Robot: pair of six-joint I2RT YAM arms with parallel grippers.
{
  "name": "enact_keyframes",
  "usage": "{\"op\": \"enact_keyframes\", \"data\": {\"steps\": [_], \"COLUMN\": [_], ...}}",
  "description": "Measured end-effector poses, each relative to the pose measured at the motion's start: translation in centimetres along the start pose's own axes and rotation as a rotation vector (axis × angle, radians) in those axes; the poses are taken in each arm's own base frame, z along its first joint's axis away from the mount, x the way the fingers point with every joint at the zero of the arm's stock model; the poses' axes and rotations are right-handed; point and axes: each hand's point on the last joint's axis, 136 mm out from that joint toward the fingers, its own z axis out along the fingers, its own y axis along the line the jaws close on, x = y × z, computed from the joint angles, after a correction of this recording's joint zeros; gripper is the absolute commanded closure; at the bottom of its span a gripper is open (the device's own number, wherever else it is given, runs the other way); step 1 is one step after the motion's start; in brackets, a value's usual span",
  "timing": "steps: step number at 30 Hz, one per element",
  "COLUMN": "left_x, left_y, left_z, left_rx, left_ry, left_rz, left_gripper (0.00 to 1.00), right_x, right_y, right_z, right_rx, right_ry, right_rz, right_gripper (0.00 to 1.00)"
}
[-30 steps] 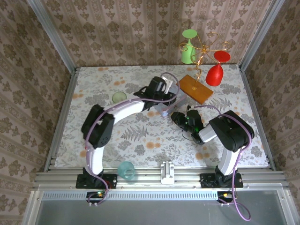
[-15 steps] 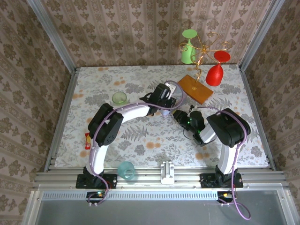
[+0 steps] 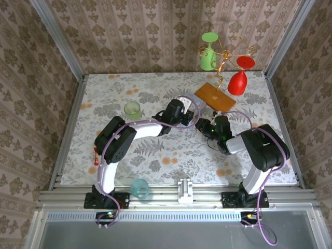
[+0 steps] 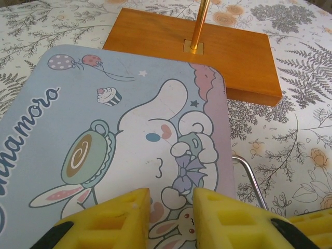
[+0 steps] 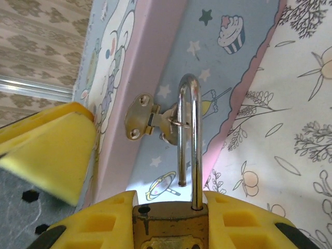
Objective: Unlock the padlock with the key
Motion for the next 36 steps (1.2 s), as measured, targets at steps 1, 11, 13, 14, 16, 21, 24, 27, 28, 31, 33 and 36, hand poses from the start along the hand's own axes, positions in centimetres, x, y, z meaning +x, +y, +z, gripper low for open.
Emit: {"op": "enact_keyframes", "data": {"steps": [1, 11, 13, 14, 16, 21, 24, 27, 28, 31, 33, 36], "left_x": [0.0, 0.3, 0.4, 0.4, 0.5, 0.5, 0.6, 0.6, 0.6, 0.6, 0.6, 0.9], "left_y": [0.0, -1.4, -1.6, -1.7, -1.6, -1.6, -1.6, -1.7, -1.7, -1.8, -1.8, -1.7], "left_z": [0.0, -0.5, -0.5, -0.5, -0.5, -0.6, -0.9, -1.3, -1.4, -1.5, -1.5, -1.5], "left_rx": [0.001, 0.05, 0.056, 0.058, 0.058, 0.058, 0.058, 0.066, 0.069, 0.074, 0.074, 0.071], "left_ry": [-0.004, -0.014, -0.011, -0.011, -0.013, -0.022, -0.022, -0.021, -0.021, -0.028, -0.028, -0.024], "left_rz": [0.0, -0.005, -0.005, -0.005, -0.006, -0.008, -0.01, -0.013, -0.015, -0.021, -0.021, -0.022], "left_gripper": [0.73, 0.76, 0.77, 0.77, 0.78, 0.78, 0.78, 0.79, 0.79, 0.8, 0.8, 0.8], "right_x": [-0.2, -0.9, -1.1, -1.1, -1.1, -0.8, -0.5, -0.6, -0.9, -1.5, -1.4, -1.3], "right_y": [0.0, -1.3, -1.4, -1.4, -1.1, -0.3, -0.1, -0.4, -0.4, -0.4, -0.7, -1.2], "right_z": [0.1, -1.1, -1.4, -1.5, -1.7, -1.8, -2.1, -2.9, -3.2, -3.5, -3.4, -3.0], "right_rx": [0.017, 0.076, 0.055, 0.044, 0.014, -0.031, -0.04, 0.005, 0.019, 0.033, 0.043, 0.048], "right_ry": [0.008, 0.074, 0.089, 0.098, 0.122, 0.163, 0.171, 0.161, 0.148, 0.122, 0.126, 0.14], "right_rz": [-0.008, -0.052, -0.053, -0.056, -0.058, -0.114, -0.14, -0.173, -0.192, -0.228, -0.227, -0.203], "right_gripper": [1.0, 0.97, 0.94, 0.94, 0.93, 1.0, 1.0, 1.0, 1.0, 1.0, 1.0, 1.0]}}
